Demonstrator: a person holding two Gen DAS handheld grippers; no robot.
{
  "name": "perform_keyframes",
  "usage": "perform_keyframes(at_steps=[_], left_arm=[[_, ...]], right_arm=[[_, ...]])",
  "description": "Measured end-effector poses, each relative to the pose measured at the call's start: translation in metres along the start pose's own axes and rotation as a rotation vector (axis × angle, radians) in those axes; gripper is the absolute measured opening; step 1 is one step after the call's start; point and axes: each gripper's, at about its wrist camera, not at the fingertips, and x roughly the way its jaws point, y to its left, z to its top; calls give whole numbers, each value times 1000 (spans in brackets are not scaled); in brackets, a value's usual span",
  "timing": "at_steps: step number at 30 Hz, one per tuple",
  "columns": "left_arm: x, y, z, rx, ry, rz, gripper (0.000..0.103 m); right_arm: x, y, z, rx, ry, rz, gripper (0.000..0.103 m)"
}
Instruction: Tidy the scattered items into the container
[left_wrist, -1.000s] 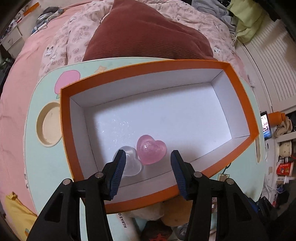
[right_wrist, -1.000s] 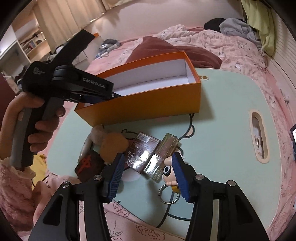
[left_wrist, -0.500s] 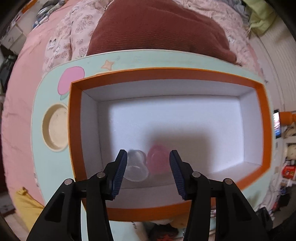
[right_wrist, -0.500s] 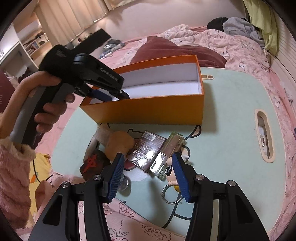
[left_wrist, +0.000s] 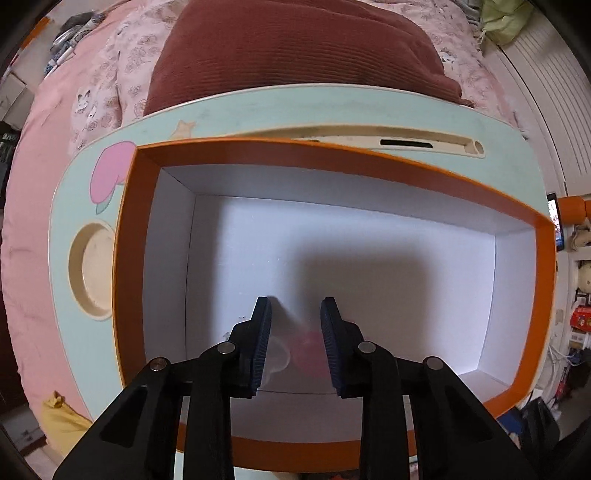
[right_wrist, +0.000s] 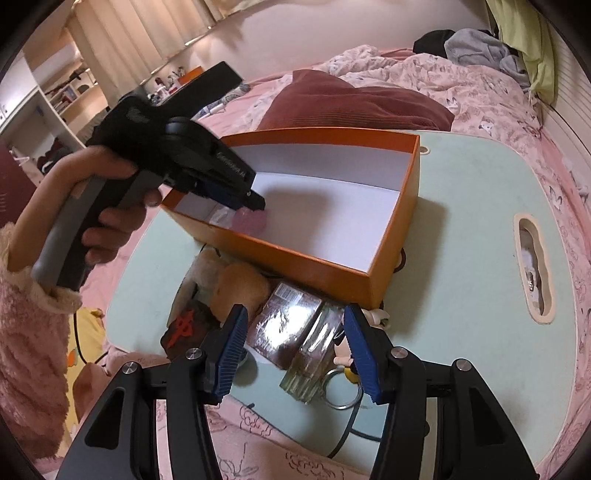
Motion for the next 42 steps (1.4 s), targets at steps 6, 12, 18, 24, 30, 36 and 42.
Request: perform_keyframes(at_steps=[6, 12, 18, 24, 30, 36, 42], left_arm=[[1, -11, -4, 67, -25, 44, 30], [1, -12, -3, 76, -6, 1, 51], [8, -20, 1, 124, 77, -13, 65], [12, -23, 10, 133, 168, 39, 36], [11, -14, 7, 126, 163, 45, 0], [-10, 0, 1, 93, 16, 64, 0], [-53, -5, -22, 145, -140, 83, 0]], right_arm=[[6, -7, 9, 38, 3, -5, 53], [7, -11, 9, 44, 6, -13, 53], [7, -12, 9, 50, 7, -13, 53], [6, -13, 9, 52, 6, -14, 53], [7, -15, 10, 55, 5, -12, 53], [7, -15, 8, 50, 5, -15, 53], [8, -14, 7, 47, 8, -17, 54]])
